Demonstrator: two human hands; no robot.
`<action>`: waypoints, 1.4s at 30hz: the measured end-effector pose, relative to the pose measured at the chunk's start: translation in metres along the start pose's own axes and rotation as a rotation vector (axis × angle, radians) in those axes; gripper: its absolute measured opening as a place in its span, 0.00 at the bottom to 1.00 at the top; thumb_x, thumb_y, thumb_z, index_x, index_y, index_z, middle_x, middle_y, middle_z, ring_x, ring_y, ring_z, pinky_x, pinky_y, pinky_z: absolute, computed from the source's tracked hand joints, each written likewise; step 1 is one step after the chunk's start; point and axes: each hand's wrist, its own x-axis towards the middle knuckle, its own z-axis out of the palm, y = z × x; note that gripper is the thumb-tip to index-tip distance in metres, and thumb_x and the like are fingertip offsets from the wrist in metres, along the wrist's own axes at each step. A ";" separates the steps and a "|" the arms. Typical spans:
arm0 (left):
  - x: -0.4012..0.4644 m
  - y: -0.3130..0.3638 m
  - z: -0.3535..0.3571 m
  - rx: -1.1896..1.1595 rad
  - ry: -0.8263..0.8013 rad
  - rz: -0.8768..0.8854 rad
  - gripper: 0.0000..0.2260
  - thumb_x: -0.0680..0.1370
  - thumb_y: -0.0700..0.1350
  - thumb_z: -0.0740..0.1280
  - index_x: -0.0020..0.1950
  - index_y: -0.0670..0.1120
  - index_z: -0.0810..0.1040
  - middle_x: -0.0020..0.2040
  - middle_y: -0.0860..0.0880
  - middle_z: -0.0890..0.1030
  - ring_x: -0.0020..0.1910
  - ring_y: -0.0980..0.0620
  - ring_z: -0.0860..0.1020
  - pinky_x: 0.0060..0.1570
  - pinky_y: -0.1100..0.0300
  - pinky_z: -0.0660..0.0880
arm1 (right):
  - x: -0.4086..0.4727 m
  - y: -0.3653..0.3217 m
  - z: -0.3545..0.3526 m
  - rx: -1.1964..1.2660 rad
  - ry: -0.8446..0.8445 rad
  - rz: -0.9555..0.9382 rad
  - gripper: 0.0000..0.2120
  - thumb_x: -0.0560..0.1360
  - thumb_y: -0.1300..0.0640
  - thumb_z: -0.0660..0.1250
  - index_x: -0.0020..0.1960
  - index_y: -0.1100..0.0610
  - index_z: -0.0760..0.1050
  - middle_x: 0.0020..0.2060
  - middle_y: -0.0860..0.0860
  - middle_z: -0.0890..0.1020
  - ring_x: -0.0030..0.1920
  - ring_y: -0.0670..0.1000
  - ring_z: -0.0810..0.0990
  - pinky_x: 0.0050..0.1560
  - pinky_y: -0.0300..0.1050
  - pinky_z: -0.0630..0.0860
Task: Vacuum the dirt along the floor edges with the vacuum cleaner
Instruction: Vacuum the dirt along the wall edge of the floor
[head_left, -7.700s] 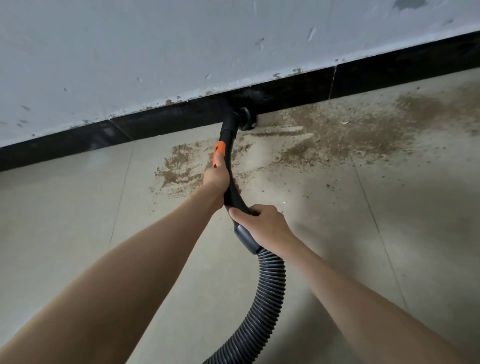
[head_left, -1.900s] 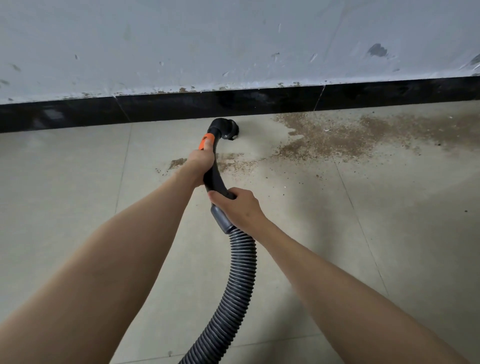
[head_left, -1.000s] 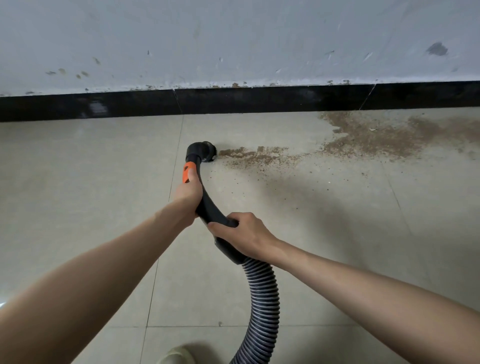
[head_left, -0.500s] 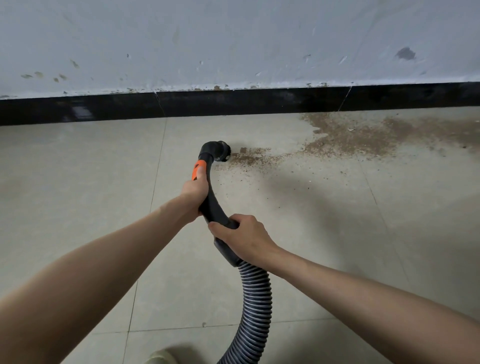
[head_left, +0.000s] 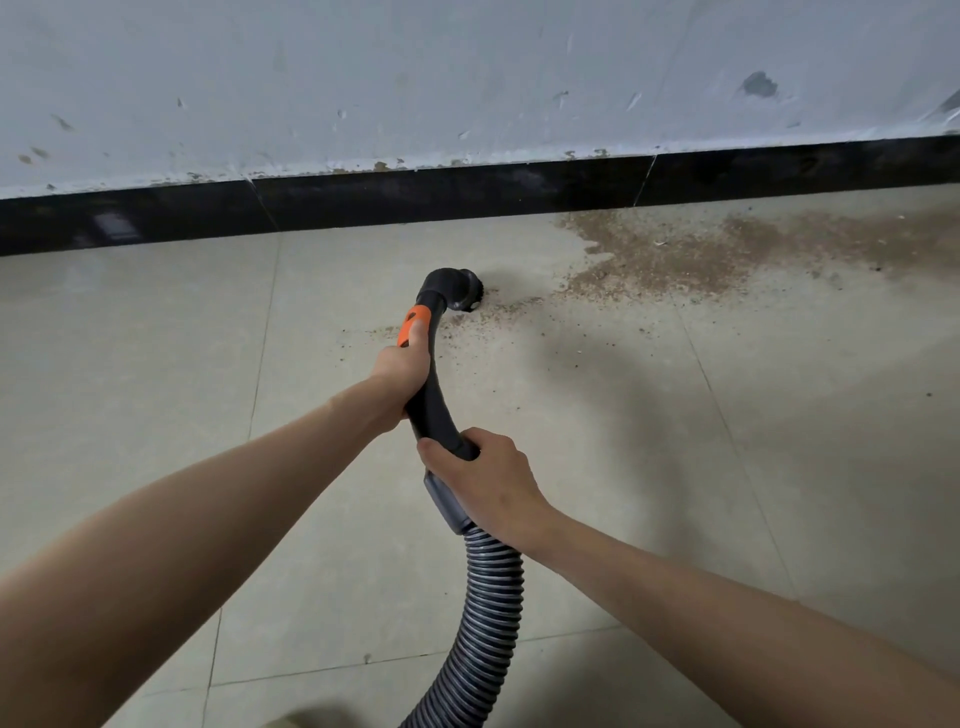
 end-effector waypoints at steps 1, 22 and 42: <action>0.000 0.001 0.004 0.013 -0.007 0.009 0.35 0.77 0.68 0.53 0.63 0.37 0.69 0.50 0.40 0.76 0.46 0.42 0.75 0.52 0.48 0.77 | 0.001 0.002 -0.001 0.005 0.015 0.000 0.18 0.71 0.40 0.67 0.33 0.51 0.67 0.24 0.43 0.71 0.26 0.45 0.70 0.31 0.39 0.67; 0.034 0.019 -0.075 0.010 0.156 0.047 0.32 0.77 0.66 0.55 0.62 0.38 0.69 0.47 0.43 0.76 0.43 0.45 0.76 0.38 0.53 0.73 | 0.047 -0.044 0.051 0.072 -0.182 -0.061 0.15 0.71 0.43 0.68 0.37 0.54 0.72 0.33 0.49 0.78 0.33 0.50 0.77 0.37 0.44 0.74; -0.010 -0.059 -0.121 -0.182 0.221 -0.061 0.32 0.77 0.65 0.56 0.65 0.37 0.69 0.50 0.40 0.75 0.49 0.40 0.77 0.53 0.48 0.76 | -0.024 -0.026 0.082 -0.129 -0.318 -0.078 0.16 0.70 0.39 0.65 0.39 0.52 0.72 0.36 0.47 0.80 0.35 0.48 0.78 0.38 0.43 0.74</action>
